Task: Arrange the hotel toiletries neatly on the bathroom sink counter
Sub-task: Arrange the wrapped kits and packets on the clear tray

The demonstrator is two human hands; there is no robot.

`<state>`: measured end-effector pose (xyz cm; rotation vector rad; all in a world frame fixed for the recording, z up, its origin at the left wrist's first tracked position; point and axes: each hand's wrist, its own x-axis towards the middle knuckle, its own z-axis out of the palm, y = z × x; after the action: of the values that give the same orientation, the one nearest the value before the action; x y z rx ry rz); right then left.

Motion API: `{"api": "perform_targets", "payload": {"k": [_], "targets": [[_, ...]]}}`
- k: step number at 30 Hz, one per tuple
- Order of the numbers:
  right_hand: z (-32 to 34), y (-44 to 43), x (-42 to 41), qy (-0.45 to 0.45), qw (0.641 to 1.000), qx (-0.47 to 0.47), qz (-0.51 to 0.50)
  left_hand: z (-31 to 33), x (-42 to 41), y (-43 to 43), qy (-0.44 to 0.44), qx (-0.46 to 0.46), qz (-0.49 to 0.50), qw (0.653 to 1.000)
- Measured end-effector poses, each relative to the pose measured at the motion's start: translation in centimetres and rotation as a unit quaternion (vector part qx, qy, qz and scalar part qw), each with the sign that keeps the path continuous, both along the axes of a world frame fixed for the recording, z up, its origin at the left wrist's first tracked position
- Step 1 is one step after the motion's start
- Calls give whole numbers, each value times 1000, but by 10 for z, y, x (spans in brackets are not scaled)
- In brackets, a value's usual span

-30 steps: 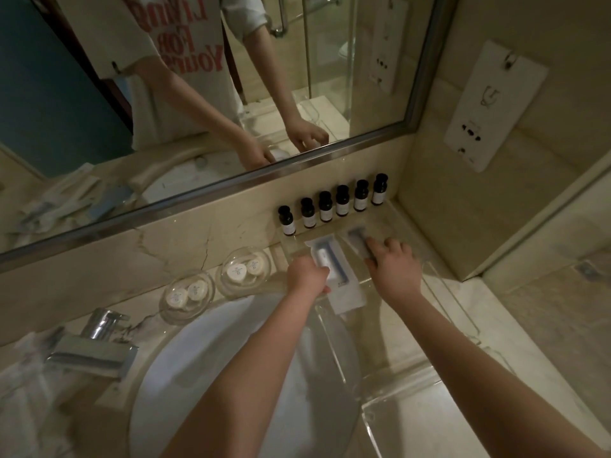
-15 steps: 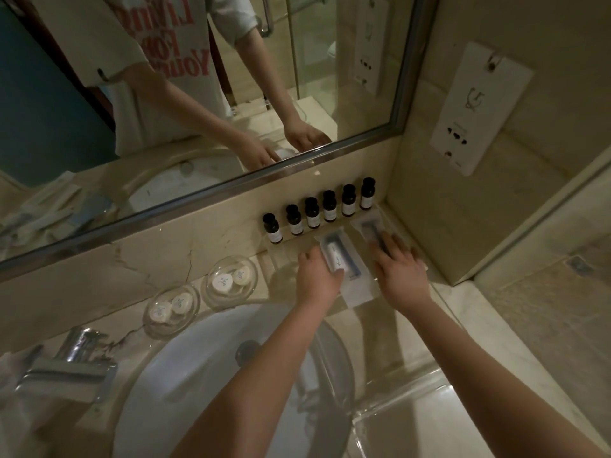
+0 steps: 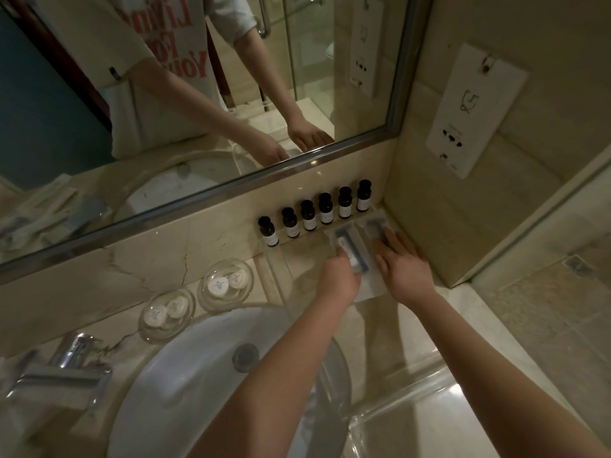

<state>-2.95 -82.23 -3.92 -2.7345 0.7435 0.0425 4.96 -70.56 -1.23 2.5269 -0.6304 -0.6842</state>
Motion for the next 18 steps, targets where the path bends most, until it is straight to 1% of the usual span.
{"api": "perform_targets", "payload": {"k": [5, 10, 18], "targets": [[4, -2, 2, -23, 1000, 9, 12, 2, -2, -6, -5, 22, 8, 1000], [13, 0, 0, -24, 999, 26, 13, 8, -2, 0, 2, -4, 15, 1000], [41, 40, -12, -83, 996, -11, 26, 36, 0, 57, -131, 40, -51, 989]]}}
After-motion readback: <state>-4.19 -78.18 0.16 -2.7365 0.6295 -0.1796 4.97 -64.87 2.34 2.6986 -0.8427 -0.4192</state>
